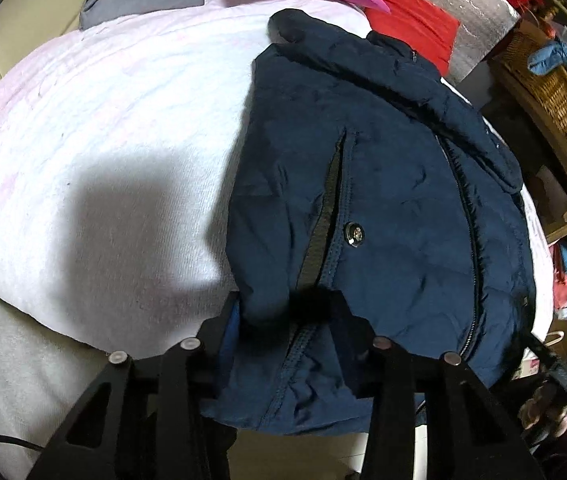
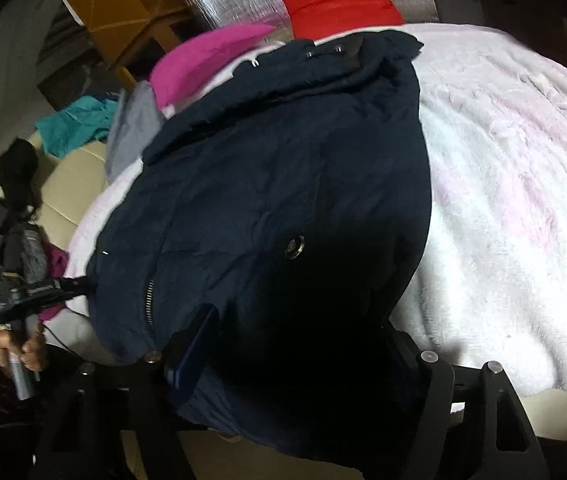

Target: Fold large clothes

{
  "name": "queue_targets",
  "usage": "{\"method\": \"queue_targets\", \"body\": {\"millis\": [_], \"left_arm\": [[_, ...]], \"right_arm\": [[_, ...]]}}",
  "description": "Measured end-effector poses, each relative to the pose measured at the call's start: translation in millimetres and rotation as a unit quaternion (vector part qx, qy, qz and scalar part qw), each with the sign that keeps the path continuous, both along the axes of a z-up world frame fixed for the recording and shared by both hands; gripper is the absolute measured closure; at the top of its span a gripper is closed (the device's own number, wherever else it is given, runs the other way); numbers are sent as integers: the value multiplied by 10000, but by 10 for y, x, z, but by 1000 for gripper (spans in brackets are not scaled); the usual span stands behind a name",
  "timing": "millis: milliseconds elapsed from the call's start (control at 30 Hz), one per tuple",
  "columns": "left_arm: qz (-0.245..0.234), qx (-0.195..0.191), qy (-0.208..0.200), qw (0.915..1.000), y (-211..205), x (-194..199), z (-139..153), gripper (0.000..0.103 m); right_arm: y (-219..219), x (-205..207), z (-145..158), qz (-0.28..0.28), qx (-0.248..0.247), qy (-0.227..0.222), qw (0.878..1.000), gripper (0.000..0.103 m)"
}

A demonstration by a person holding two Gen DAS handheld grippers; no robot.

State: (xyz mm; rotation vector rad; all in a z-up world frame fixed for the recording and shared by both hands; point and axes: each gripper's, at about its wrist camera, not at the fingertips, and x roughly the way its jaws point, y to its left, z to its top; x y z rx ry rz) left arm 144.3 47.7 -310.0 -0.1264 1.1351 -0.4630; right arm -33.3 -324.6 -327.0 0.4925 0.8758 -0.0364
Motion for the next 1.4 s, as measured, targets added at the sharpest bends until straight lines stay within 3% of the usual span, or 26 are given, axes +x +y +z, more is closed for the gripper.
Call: {"method": "queue_targets", "body": {"millis": [67,167,233,267,300,367,400,433,467,533,567,633,667,700,767,867,900,933,967,1000,1033,1067,1100,1133,1267,1400], "left_arm": [[-4,-93,119,9999,22,33,-18,42],[-206,88,18,9997,-29,17,-7,43],[-325,101,-106,9994,-62,-13,22,48],[-347,89,-151,9992,-69,-22,33,57],[-348,77,-210,9991,-59,-26,51,60],[-286,-1,-207,9994,-23,-8,57,63],[-268,-29,-184,9995,-6,-2,53,62],[-262,-18,-163,9995,-7,4,46,62],[-274,12,-147,9995,-20,7,36,56],[-314,56,-39,9995,-72,26,-13,38],[-381,99,-18,9992,-114,32,-35,38],[-497,210,-110,9985,-168,28,-26,42],[-505,136,-107,9986,-160,34,-11,55],[-470,58,-96,9988,-147,49,3,60],[-403,-190,-48,9990,-85,76,40,70],[-441,-213,-215,9986,-99,70,112,70],[-520,-72,-229,9984,-146,72,108,68],[-578,5,-147,9982,-184,86,79,54],[-627,-11,-28,9980,-211,107,48,49],[-642,-37,41,9979,-235,131,31,49],[-605,-67,38,9981,-226,147,43,53],[-537,-239,121,9982,-182,182,62,66],[-477,-389,203,9979,-137,217,79,71],[-448,-606,299,9967,-84,257,111,76],[-732,-889,104,9933,-78,286,444,84],[-946,-1422,-200,9851,-108,531,1053,84]], "right_arm": [[34,47,-24,-108,-91,120,9998,23],[152,149,-2,-68,-369,291,9989,18],[265,205,59,87,-594,285,9978,21],[290,227,101,163,-670,222,9974,29],[324,231,147,241,-781,146,9966,40],[334,238,219,322,-967,3,9948,51],[308,239,217,321,-924,-24,9952,51],[271,249,180,314,-859,28,9958,51],[250,274,123,311,-828,132,9960,50],[217,346,-40,224,-678,510,9961,35],[223,356,-57,219,-652,496,9964,29],[289,380,-25,392,-818,386,9951,27],[310,385,8,491,-846,314,9947,34],[318,389,52,558,-867,222,9944,49],[276,378,173,639,-817,-70,9946,63],[155,338,215,775,-597,-292,9948,63],[129,376,142,847,-528,-120,9949,57],[106,428,47,859,-438,96,9953,52],[85,450,-21,873,-327,241,9953,42],[98,450,-37,937,-319,214,9949,38],[141,449,7,1062,-454,81,9933,38],[179,454,48,1169,-504,-10,9919,43],[182,449,119,1244,-552,-155,9906,59],[148,429,191,1293,-525,-289,9898,66],[-17,344,470,1348,-215,-817,9873,73],[-258,347,845,1229,376,-1599,9787,73]]}}
